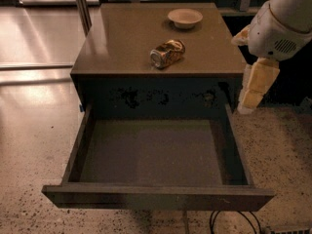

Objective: Place orange can into top drawer

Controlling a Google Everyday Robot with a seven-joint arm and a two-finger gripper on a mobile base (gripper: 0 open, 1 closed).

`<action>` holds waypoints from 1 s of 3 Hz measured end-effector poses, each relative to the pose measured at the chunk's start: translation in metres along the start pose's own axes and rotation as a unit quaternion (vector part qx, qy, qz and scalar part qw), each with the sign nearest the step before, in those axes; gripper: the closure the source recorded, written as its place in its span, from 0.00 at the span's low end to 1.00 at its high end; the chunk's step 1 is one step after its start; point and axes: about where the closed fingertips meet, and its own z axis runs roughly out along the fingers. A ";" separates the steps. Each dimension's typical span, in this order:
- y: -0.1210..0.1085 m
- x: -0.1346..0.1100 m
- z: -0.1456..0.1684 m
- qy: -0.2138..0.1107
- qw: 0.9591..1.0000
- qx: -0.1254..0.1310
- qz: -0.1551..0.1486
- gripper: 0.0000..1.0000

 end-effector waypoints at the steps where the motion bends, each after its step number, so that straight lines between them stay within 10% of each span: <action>1: -0.037 -0.009 0.025 0.004 1.000 -0.007 -0.019 0.00; 2: -0.091 -0.028 0.047 0.006 0.999 0.007 -0.035 0.00; 3: -0.091 -0.028 0.047 0.006 0.999 0.007 -0.035 0.00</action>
Offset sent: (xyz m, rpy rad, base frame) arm 0.1675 0.0323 -0.0258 -0.0786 -0.0318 0.0811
